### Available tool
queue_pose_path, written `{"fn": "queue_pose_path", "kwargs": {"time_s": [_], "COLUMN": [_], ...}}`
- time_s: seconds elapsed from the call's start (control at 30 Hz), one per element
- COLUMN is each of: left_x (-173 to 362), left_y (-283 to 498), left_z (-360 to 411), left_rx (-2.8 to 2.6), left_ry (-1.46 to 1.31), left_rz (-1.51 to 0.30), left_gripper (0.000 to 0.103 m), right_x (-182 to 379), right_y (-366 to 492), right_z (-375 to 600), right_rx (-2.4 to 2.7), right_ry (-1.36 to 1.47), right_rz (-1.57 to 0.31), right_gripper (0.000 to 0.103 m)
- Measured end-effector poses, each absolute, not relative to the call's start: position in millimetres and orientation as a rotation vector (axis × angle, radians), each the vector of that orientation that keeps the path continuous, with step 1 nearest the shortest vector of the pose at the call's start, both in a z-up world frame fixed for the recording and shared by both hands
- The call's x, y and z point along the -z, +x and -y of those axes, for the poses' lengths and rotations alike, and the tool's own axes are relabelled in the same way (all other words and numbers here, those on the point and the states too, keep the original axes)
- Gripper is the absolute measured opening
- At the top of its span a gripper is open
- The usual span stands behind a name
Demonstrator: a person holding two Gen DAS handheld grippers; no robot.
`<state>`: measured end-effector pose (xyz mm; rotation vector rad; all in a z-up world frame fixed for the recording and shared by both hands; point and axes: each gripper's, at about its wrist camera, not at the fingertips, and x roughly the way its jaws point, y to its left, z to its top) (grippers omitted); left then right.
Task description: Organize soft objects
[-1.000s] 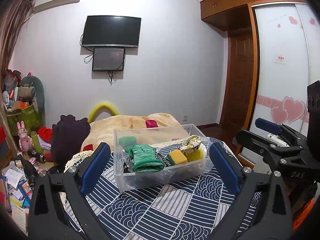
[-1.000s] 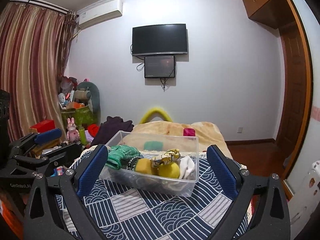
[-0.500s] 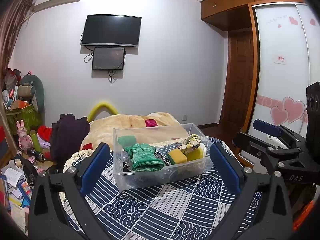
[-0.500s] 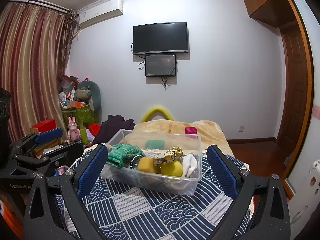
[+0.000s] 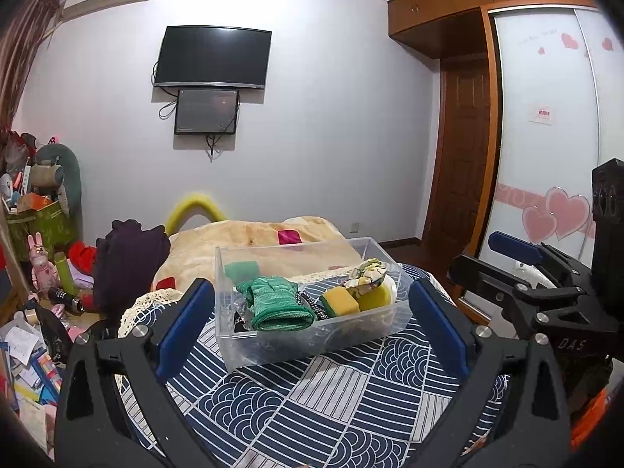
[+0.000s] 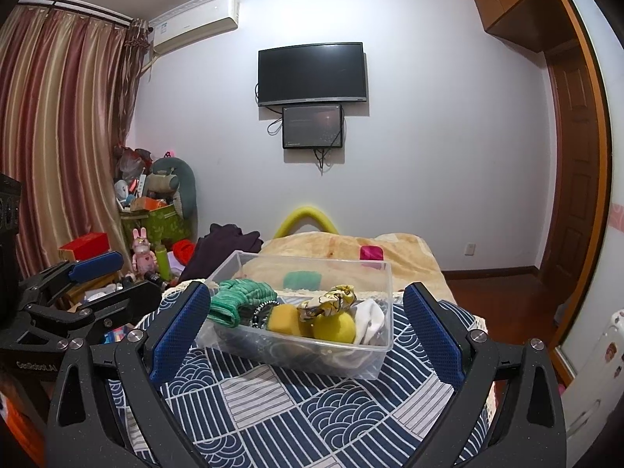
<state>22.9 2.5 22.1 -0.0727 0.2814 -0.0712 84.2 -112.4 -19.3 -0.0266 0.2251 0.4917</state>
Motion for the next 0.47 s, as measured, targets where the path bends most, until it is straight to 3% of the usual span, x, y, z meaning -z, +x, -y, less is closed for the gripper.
{"fn": "queue_pose_path", "kwargs": {"time_s": [0.47], "left_x": [-20.0], "left_y": [25.7], "left_z": [-2.9], "left_rx": [0.078], "left_ry": [-0.087], "left_rz": [-0.303], "left_gripper": [0.101], "right_x": [21.9], "right_y": [83.7], "right_z": [111.2], "right_rx": [-0.485], "right_ry": [-0.024], "right_rz": [-0.240], "right_gripper": [0.101]}}
